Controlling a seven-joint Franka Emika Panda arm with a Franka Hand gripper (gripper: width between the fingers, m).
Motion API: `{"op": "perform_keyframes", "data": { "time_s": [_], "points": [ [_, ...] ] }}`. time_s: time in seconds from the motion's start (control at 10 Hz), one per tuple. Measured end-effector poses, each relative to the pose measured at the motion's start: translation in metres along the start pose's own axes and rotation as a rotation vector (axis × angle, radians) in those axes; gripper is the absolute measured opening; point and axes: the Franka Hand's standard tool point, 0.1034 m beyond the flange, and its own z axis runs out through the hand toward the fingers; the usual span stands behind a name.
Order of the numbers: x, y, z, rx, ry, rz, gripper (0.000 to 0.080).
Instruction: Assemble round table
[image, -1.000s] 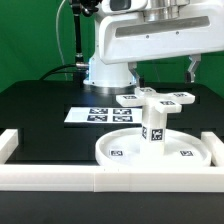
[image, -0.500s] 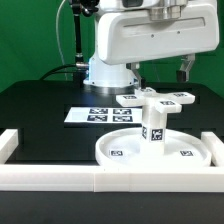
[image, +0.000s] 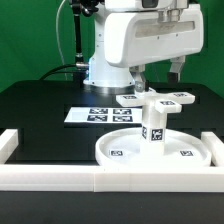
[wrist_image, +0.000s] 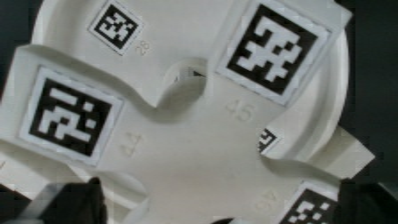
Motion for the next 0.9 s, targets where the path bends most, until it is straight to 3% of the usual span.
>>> {"op": "perform_keyframes", "data": {
  "time_s": [0.3, 0.9],
  "points": [
    [-0.001, 0.002, 0.003, -0.01, -0.011, -0.235, 0.0649],
    [-0.003, 0.006, 0.015, -0.002, -0.025, -0.222, 0.0649]
  ]
}}
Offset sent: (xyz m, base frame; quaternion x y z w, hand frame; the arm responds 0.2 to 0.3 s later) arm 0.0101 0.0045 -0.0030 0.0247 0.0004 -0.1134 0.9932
